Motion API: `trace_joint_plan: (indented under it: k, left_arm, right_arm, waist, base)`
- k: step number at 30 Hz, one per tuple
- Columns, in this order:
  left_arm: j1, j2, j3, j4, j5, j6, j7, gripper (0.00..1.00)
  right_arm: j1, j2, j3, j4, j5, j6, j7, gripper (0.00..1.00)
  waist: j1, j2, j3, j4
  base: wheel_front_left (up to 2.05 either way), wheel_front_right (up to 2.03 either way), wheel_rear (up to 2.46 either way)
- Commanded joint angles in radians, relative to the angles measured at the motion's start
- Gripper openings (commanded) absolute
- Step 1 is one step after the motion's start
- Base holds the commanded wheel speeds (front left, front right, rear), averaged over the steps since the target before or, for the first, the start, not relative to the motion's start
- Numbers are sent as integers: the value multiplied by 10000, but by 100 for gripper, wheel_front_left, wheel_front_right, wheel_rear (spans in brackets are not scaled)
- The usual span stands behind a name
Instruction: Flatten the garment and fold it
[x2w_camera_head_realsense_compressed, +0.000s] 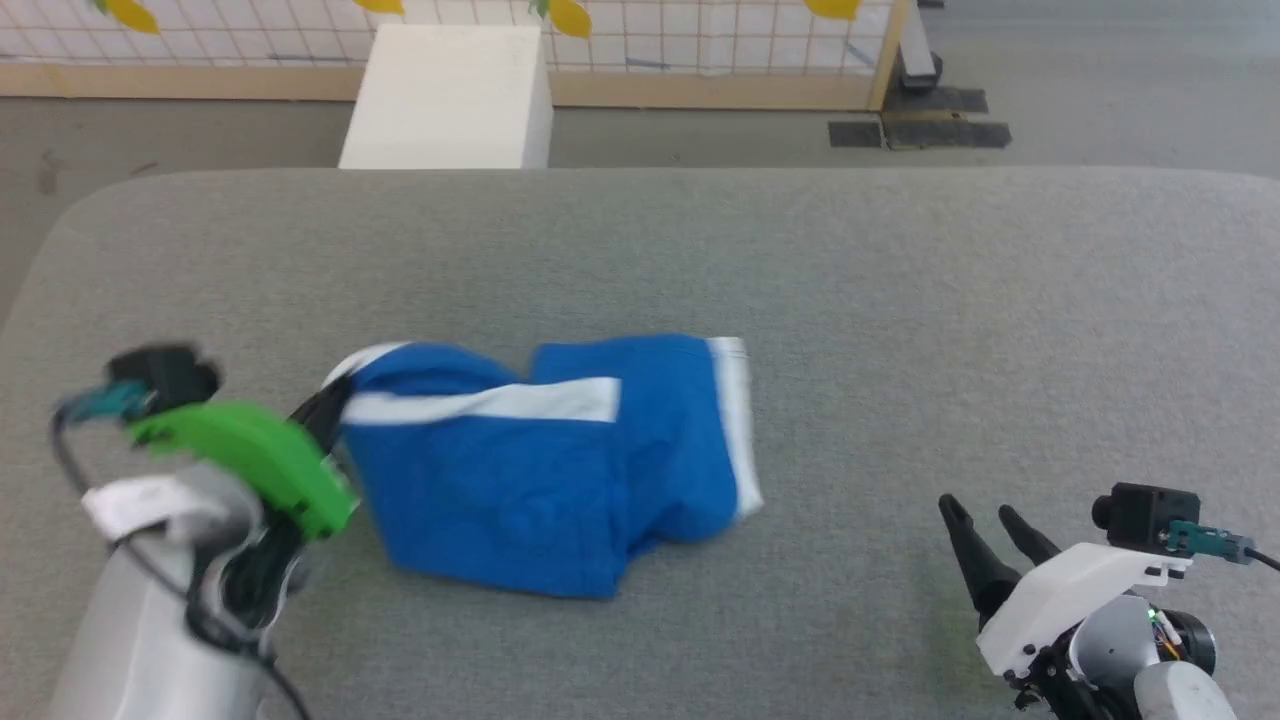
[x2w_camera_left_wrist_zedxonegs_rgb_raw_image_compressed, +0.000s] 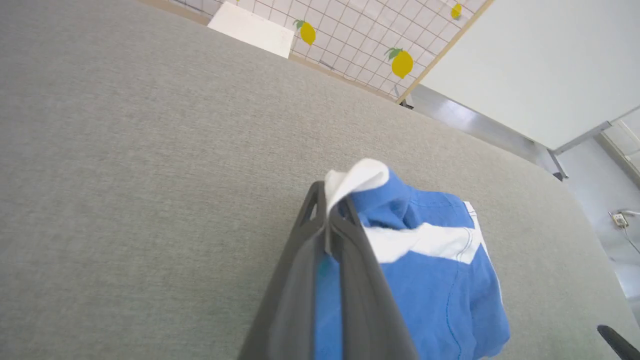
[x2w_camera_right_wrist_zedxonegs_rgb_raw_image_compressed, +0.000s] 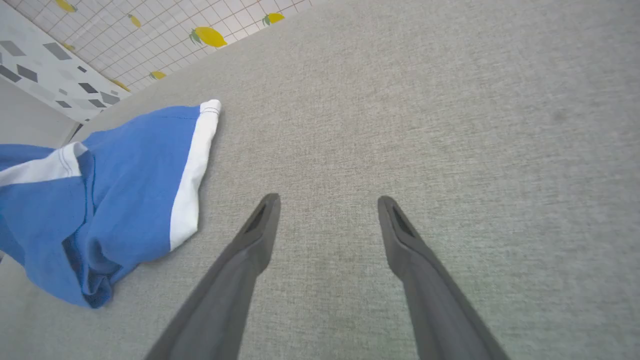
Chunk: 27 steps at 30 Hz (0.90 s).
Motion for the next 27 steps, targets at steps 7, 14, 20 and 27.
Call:
trace_joint_plan:
  k: [7,14,20,27]
  left_arm:
    - [2747,-69,136,579,-125,913,433,0]
    - [2430,83,615,-6,182,544,-1239,100]
    - [2338,598,679,-831,2286,349,-4910,100]
    - [2566,248,179,-441,3289,83,-6168,100]
  right_arm:
    - [-175,1,170,311,139,-15,-162,100]
    - [-255,1,583,116,-355,-15,188,100]
    - [-1235,1,2158,-226,-1524,-15,1232,100]
    - [-3290,1,3929,889,-2129,-15,2666,100]
  waist:
    - [0,0,-200,298]
    - [0,0,-246,544]
    - [0,0,-154,554]
    - [0,0,283,966]
  base:
    - [0,0,0]
    - [0,0,0]
    - [0,0,0]
    - [0,0,0]
